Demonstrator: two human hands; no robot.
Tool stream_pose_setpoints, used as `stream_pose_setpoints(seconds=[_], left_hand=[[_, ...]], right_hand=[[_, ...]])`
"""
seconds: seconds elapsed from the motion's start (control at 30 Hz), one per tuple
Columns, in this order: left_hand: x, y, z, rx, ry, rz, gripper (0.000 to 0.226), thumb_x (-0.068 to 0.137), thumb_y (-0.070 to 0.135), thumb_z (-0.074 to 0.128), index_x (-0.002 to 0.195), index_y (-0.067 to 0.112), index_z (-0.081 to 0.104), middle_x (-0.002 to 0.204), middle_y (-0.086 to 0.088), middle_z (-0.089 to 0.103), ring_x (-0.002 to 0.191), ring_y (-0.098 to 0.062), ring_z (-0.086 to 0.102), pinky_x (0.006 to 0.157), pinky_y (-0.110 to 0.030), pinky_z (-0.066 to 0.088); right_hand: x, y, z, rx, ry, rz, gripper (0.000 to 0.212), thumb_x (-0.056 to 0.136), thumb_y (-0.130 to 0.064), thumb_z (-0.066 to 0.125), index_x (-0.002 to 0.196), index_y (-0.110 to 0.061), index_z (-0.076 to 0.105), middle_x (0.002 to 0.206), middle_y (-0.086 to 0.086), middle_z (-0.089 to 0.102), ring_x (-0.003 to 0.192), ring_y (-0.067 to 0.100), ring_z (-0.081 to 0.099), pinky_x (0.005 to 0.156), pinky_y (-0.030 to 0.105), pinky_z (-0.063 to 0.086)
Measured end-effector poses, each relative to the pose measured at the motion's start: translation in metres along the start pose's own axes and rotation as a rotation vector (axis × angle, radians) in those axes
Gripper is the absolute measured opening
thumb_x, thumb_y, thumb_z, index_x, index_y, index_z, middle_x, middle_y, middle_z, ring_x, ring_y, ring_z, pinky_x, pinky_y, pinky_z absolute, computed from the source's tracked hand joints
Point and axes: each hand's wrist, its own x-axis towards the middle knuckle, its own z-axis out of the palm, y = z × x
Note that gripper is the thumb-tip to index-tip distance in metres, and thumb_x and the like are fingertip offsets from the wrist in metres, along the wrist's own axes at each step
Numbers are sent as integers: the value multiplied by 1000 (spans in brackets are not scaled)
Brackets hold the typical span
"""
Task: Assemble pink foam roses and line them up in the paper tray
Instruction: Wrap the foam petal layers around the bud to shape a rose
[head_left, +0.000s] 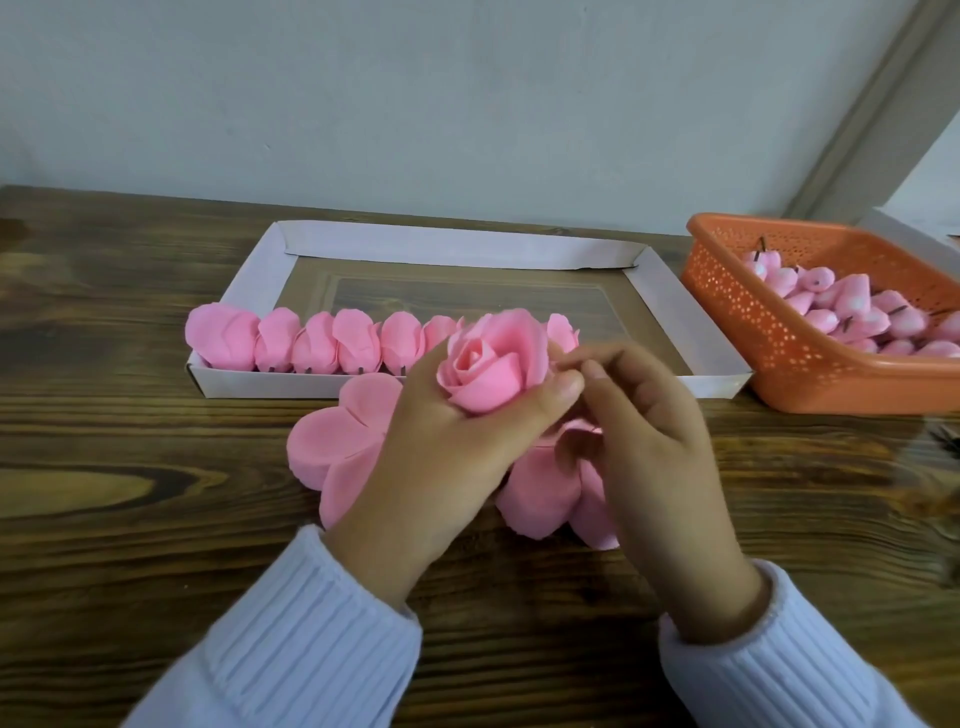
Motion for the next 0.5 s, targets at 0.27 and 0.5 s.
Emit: stream_pose_setpoints(seconds=[0.27,0.5], left_hand=[[-1,-3,1,-58,39,-118,23,66,39,76,71,18,68,45,-9,48,34,-23,49,46,-36,49],[1,5,2,-121,36,-1,16,68,31,76,73,23,64,60,-6,59,33,-19,49,38,-23,44]], right_hand=[[-2,-4,4,261,-339,358,23,94,-11,47,77,-5,60,59,10,53,37,10,41,32,11,22],[-2,-2,4,318,-394,390,26,91,-17,46,73,0,51,56,9,50,34,9,33,31,11,22]])
